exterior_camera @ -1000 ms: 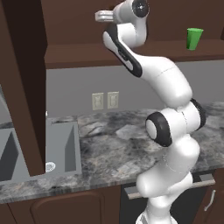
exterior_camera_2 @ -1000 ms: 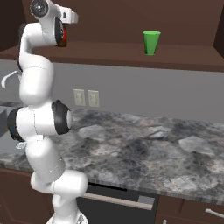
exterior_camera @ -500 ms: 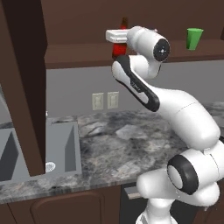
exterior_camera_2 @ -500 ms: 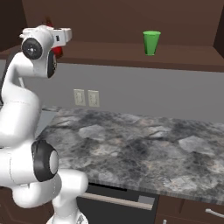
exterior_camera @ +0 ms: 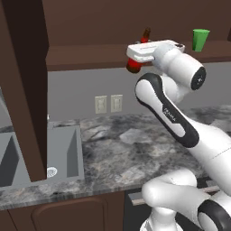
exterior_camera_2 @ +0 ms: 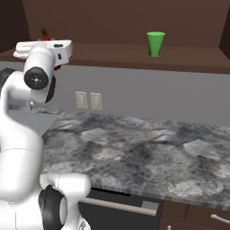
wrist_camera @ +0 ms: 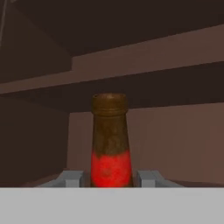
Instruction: Open the cabinet directly in front. Then move the beer and the cup to the dining counter with the candle on it.
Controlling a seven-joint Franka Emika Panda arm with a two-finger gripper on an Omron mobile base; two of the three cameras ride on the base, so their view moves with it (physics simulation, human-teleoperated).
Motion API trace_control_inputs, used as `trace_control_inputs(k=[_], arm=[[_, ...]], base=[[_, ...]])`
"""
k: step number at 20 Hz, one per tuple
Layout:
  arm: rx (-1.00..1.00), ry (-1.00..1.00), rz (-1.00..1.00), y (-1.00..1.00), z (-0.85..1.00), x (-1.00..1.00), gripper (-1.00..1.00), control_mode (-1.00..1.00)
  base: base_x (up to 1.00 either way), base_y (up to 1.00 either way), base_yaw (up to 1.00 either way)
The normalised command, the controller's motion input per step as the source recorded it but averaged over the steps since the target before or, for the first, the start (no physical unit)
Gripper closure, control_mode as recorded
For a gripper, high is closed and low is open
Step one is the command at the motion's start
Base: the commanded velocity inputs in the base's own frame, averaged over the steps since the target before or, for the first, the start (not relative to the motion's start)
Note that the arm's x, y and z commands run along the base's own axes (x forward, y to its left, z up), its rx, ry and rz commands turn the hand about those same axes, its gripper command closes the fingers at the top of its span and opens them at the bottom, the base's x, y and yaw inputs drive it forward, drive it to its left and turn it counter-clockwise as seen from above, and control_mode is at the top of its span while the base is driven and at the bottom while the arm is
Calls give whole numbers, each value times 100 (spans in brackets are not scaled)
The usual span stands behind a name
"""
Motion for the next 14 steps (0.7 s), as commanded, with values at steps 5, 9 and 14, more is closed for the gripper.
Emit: trace_control_inputs(k=[5, 9, 14], arm=[[0, -1, 10, -36, 1, -100, 100, -100], [0, -2, 12, -40, 4, -100, 100, -100], [0, 0, 10, -29, 0, -100, 100, -100]], base=[[0, 0, 0], [0, 0, 0], [0, 0, 0]])
